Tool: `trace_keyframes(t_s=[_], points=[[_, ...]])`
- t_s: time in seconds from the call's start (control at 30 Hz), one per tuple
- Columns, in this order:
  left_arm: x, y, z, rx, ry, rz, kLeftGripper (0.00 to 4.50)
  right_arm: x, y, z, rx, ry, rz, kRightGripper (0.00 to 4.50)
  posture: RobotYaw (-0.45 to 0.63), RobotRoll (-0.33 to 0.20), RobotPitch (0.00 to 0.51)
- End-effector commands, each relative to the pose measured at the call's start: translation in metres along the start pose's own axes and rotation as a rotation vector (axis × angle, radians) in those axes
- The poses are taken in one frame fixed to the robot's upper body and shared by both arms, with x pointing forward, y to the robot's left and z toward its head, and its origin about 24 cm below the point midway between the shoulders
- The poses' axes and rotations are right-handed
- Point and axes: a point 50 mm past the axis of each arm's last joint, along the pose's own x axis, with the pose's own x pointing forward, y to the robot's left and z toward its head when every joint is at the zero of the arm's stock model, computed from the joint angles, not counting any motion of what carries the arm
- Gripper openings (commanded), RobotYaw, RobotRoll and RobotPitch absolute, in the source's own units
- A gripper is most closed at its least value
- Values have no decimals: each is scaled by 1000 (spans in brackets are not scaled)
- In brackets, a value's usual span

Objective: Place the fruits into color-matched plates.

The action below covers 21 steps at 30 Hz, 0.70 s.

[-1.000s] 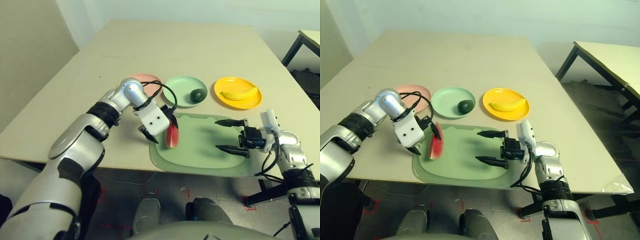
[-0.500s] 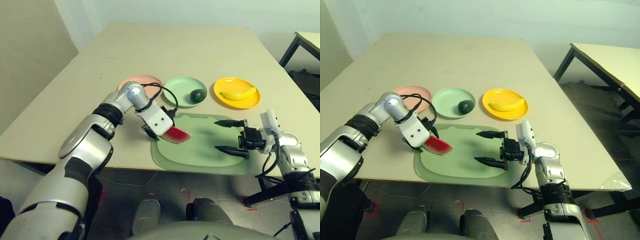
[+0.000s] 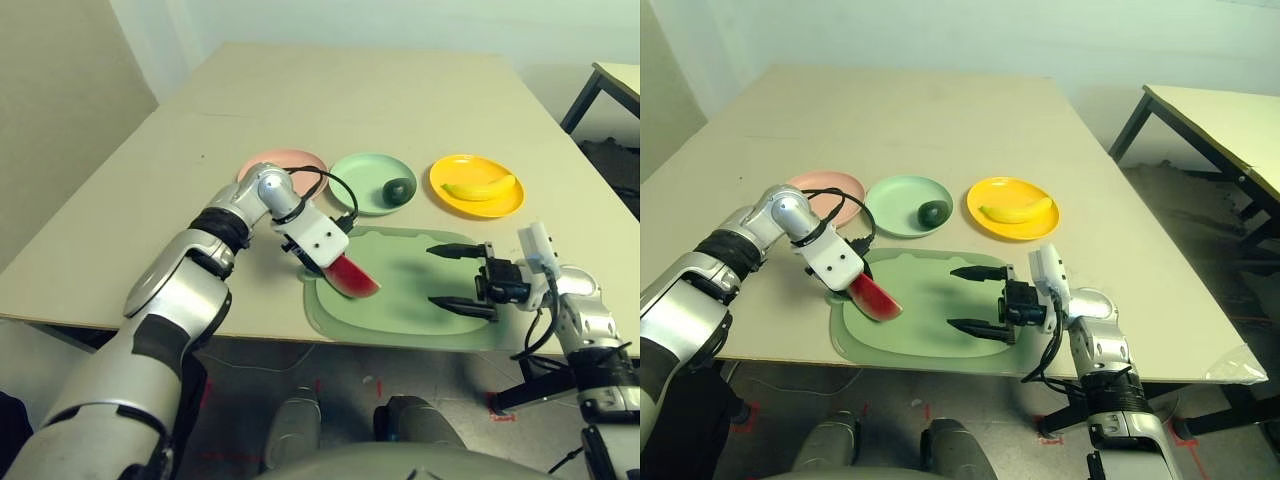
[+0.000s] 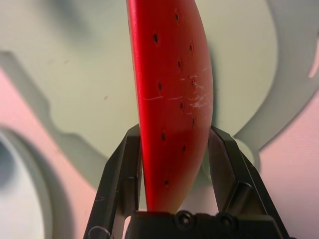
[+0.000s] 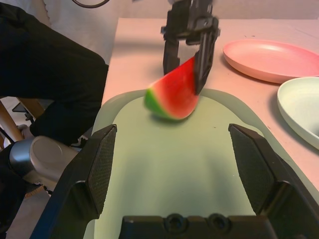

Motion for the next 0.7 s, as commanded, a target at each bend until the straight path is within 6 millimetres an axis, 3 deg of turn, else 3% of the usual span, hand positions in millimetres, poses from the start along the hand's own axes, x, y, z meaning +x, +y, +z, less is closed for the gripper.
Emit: trace_keyframes(t_s=[0.03, 0.2, 0.4, 0.57, 0.7], points=[[-28, 7, -5, -77, 16, 105, 2001, -2, -3, 3, -11, -4, -12, 4500, 26, 0, 33], [-68, -4, -27, -219, 157, 244, 2001, -1, -8, 4, 22, -50, -97, 4500, 35, 0, 32], [-95, -20, -53, -404, 317, 438, 2001, 6, -8, 3, 55, -73, -148, 4500, 26, 0, 28], [-104, -28, -68, -499, 452, 545, 2001, 6, -7, 3, 59, -77, -160, 4500, 22, 0, 25], [-98, -30, -78, -531, 556, 615, 2001, 7, -4, 3, 62, -76, -160, 4500, 13, 0, 22]])
